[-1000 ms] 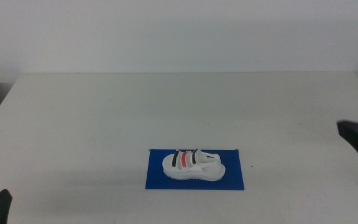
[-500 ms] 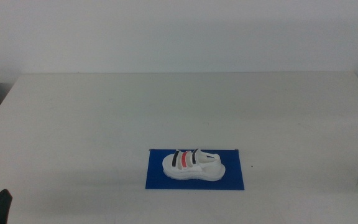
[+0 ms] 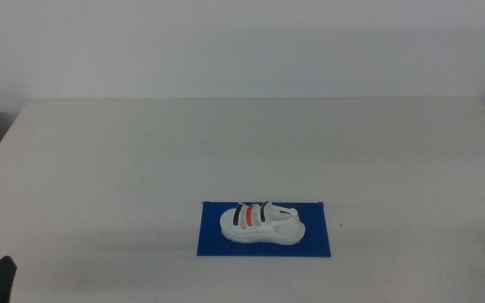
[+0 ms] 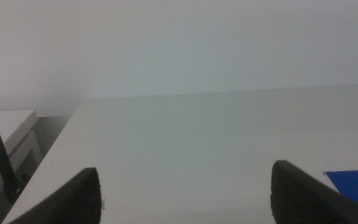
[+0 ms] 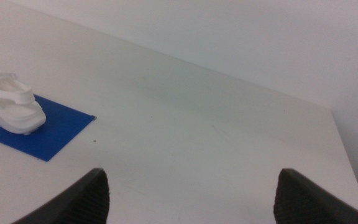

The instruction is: Use one arm to grab the shoe from the table and place it on the mat.

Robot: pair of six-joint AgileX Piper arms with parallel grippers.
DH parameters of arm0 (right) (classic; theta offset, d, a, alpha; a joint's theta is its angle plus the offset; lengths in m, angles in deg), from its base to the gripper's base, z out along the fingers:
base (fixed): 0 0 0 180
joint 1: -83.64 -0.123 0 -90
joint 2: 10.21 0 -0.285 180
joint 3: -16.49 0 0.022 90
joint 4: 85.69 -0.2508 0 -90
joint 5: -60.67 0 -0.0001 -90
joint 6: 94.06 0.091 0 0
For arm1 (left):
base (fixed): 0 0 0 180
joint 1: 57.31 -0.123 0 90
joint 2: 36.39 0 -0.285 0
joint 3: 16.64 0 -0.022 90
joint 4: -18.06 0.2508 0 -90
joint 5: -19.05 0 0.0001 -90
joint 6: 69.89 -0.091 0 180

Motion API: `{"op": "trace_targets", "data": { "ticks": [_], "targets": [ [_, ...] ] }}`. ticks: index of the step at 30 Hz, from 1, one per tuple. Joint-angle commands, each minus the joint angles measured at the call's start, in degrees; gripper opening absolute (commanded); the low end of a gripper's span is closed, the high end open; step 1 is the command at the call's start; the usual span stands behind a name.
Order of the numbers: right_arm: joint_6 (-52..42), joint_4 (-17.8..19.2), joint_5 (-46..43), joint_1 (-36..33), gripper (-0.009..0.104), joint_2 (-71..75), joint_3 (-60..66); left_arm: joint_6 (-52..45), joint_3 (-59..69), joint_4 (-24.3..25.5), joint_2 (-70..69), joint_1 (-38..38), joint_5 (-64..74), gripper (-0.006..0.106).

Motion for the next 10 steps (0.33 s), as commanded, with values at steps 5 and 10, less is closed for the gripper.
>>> {"op": "trace_targets", "data": {
  "ticks": [5,10],
  "targets": [
    [-0.29,0.44,-4.63,0.63,0.069,3.69,1.43,0.27,0.4,-0.55,-0.79,0.25,-4.7,0.094],
    [-0.29,0.49,-4.71,0.57,0.069,3.84,3.93,0.27,0.4,-0.55,-0.67,0.25,-4.7,0.094]
  ]
}}
